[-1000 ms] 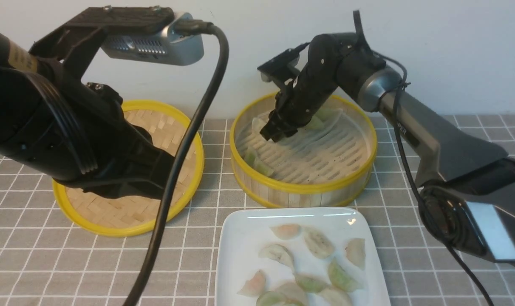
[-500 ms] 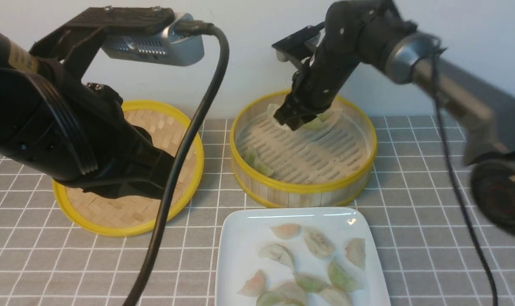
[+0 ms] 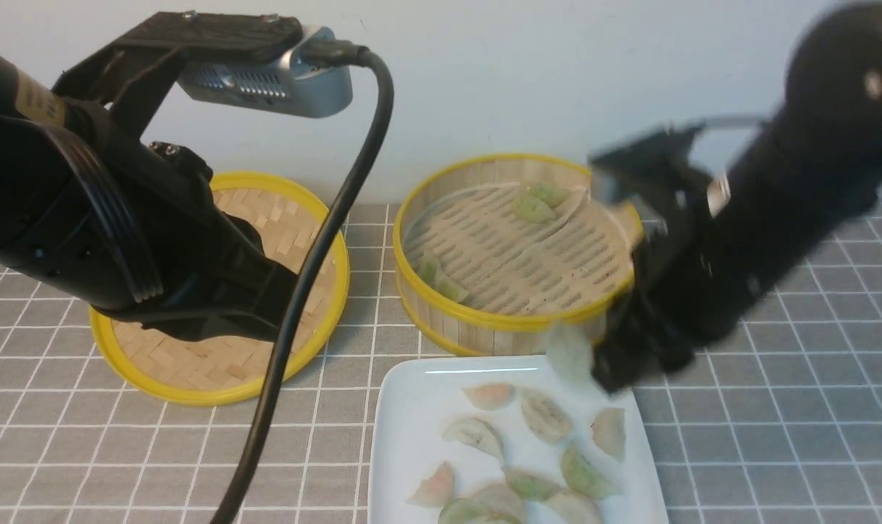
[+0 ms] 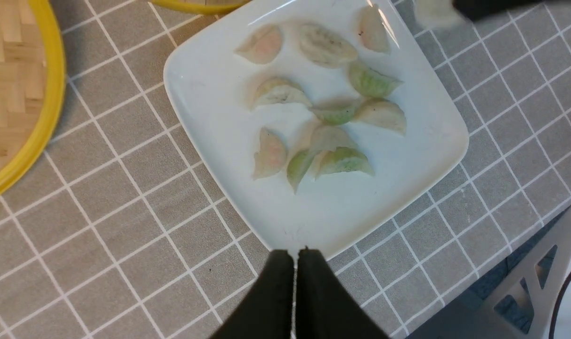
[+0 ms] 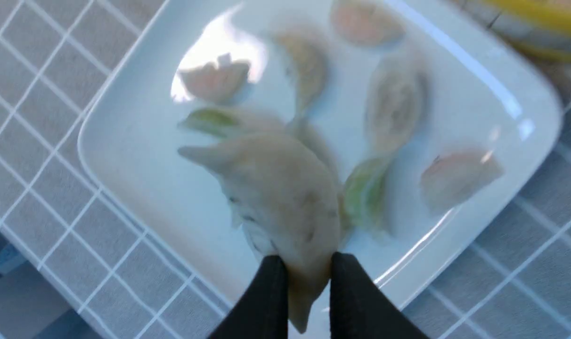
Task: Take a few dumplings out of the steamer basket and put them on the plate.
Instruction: Use the right arm to put the dumpling into the plate
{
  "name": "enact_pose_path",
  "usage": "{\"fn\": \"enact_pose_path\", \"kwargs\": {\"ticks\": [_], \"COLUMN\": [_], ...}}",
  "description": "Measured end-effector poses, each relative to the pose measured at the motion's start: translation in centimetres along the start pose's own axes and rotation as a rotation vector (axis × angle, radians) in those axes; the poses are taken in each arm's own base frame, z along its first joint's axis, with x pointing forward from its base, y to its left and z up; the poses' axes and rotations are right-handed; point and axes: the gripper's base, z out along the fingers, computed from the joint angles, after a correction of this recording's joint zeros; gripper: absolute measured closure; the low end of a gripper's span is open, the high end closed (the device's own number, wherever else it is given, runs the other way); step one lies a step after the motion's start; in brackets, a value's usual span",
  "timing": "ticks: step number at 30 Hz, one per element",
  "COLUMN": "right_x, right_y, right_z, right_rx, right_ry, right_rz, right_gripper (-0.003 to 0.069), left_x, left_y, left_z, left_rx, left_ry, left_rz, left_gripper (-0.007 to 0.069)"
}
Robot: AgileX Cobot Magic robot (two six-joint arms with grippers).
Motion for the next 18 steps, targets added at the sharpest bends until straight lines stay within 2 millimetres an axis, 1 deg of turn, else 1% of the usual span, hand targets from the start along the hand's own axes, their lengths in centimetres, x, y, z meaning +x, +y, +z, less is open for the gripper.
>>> {"fn": "enact_pose_path", "kwargs": {"ticks": [1,2,3,4,5,7,11,12,13,14,16,18], "right_x": [0.5,1.2,1.4,1.6,1.7,1.5,0.8,0.7,0.6,0.5,0.3,0.1], "right_y": [0.2,0.1,-0.1,-0.3,-0.3,-0.7,-1.5,-1.6,-1.8,-1.9,-1.9,-1.7], "right_z": [0.4,1.6,2.4,3.1,3.3,4.4,6.9,7.1,7.5,7.7,7.4,6.5], "right_rx": [-0.002,0.002,0.003,0.005,0.003,0.008,0.017,0.019,0.024,0.027,0.034,0.039], "right_ry": [-0.006,-0.019,-0.038,-0.044,-0.039,-0.053,-0.062,-0.066,-0.066,-0.072,-0.076,-0.073], "right_rz": [0.003,0.019,0.034,0.048,0.051,0.071,0.109,0.112,0.116,0.117,0.105,0.094], "right_gripper": [0.0567,0.0567,0.0562,0.0552,0.055,0.0524,0.0411,0.0394,0.0358,0.0337,0.0319,0.033], "left_x": [0.0,0.0,0.0,0.0,0.0,0.0,0.0,0.0,0.0,0.0,0.0,0.0], "left_y": [0.0,0.0,0.0,0.0,0.0,-0.1,-0.1,-0.1,-0.1,-0.1,-0.1,-0.1], "left_z": [0.0,0.0,0.0,0.0,0.0,0.0,0.0,0.0,0.0,0.0,0.0,0.0], "left_rx": [0.0,0.0,0.001,0.001,0.002,0.008,0.014,0.014,0.014,0.014,0.015,0.016], "left_ry": [0.0,0.0,0.0,0.0,0.0,0.0,0.0,-0.001,-0.001,-0.001,-0.001,-0.001], "left_rz": [0.0,0.0,0.0,0.0,-0.001,-0.003,0.001,0.004,0.009,0.014,0.019,0.021], "left_gripper": [0.0629,0.0629,0.0629,0.0629,0.0629,0.0629,0.0629,0.0629,0.0629,0.0629,0.0629,0.0629]}}
